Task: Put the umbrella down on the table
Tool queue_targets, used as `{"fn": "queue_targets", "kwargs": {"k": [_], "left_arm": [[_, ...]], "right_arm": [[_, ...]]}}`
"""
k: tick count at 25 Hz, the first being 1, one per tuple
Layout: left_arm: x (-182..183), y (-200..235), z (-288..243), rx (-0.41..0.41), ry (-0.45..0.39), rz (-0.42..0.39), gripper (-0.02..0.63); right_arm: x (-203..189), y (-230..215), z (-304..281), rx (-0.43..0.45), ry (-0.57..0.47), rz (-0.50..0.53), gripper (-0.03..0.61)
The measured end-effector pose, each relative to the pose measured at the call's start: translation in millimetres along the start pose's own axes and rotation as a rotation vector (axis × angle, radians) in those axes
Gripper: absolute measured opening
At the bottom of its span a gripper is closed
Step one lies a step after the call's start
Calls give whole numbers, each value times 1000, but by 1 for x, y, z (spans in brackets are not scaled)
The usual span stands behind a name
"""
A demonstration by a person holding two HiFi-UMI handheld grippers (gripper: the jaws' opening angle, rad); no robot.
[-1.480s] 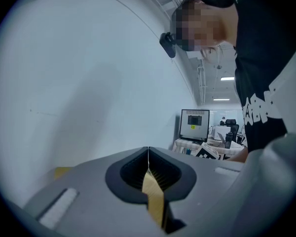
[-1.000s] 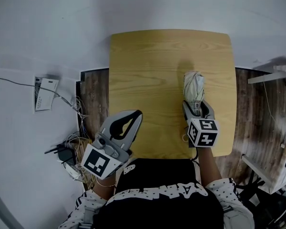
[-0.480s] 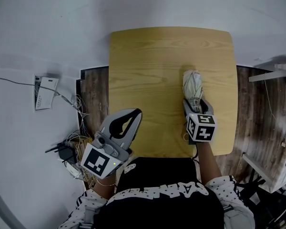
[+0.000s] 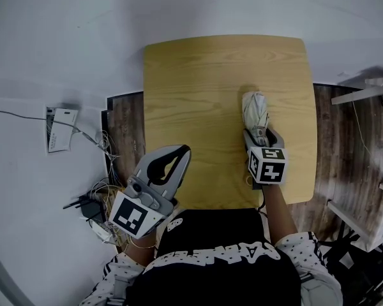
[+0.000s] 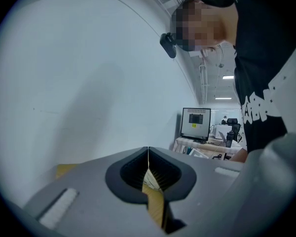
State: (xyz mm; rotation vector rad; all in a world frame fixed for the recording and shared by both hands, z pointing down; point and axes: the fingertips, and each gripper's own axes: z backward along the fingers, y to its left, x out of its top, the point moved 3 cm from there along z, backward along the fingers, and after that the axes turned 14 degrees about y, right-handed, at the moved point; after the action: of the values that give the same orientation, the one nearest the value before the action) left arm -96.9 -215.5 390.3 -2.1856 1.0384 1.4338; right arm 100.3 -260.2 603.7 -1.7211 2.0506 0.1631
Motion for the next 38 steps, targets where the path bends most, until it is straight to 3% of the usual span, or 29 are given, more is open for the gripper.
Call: {"fn": "queue_targets", "kwargs": {"k": [16, 19, 28, 31, 38], "left_arm": [[4, -16, 10, -63, -30, -37, -2], [6, -17, 13, -71, -40, -47, -2], [9, -16, 31, -68, -86, -48, -3], [15, -16, 36, -66, -146, -46, -2], [13, -21, 45, -82, -143, -49, -2]], "right_arm": [[6, 1, 47, -57, -147, -17, 266], [7, 3, 61, -80, -197, -24, 225], [1, 11, 104, -150, -339, -95, 21], [-2, 17, 119, -174, -372, -95, 15], [-9, 29, 154, -169, -453, -110, 14]]}}
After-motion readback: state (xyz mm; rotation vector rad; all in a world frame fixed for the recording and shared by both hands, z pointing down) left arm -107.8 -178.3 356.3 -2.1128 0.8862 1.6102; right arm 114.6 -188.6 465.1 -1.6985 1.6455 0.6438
